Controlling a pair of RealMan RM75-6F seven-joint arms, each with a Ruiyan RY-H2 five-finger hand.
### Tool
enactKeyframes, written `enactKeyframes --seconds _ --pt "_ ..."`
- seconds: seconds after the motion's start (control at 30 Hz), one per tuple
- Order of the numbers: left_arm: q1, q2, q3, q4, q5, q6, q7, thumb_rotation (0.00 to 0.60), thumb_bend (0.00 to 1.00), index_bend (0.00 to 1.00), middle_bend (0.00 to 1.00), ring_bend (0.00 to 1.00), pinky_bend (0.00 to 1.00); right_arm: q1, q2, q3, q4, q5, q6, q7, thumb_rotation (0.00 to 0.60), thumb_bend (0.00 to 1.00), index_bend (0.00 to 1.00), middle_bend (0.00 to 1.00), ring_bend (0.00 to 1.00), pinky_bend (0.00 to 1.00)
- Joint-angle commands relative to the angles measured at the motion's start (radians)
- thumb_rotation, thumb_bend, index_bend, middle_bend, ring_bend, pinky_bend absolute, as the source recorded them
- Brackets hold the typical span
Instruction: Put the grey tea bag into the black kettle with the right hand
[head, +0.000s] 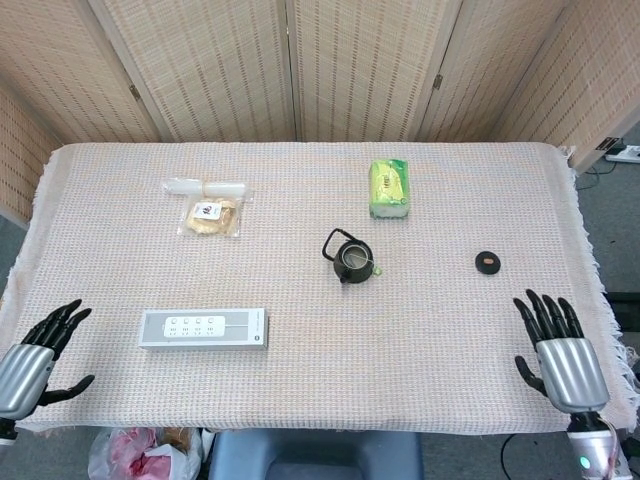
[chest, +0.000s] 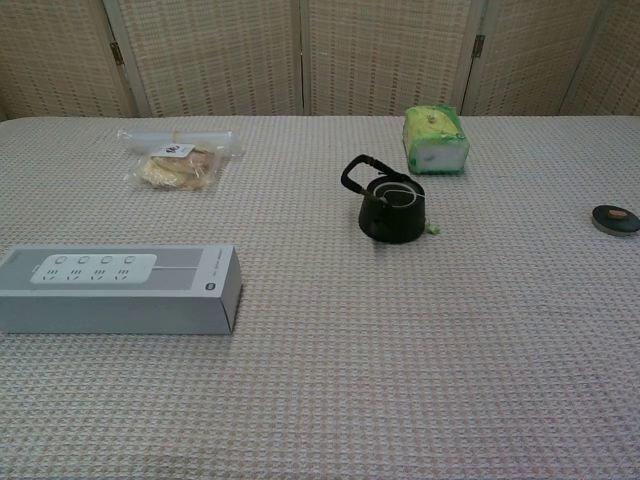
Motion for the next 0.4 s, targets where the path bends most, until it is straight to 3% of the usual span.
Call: enactKeyframes --seconds 0.03,0.4 --pt "0.004 -0.005 0.003 -0.005 0.016 0.016 0.016 0.6 0.27 0.0 0.0 0.0 0.18 -0.076 -0.014 0.003 0.069 -0.09 0.022 0.081 0.6 0.23 0.0 0.0 0.0 0.0" --pt "0.016 -0.016 -0.004 -0.008 -0.018 0.012 0.045 0.6 0.27 0.0 0.0 0.0 0.18 -0.118 0.033 0.1 0.059 -0.132 -0.103 0.114 0.6 0.23 0.0 0.0 0.0 0.0"
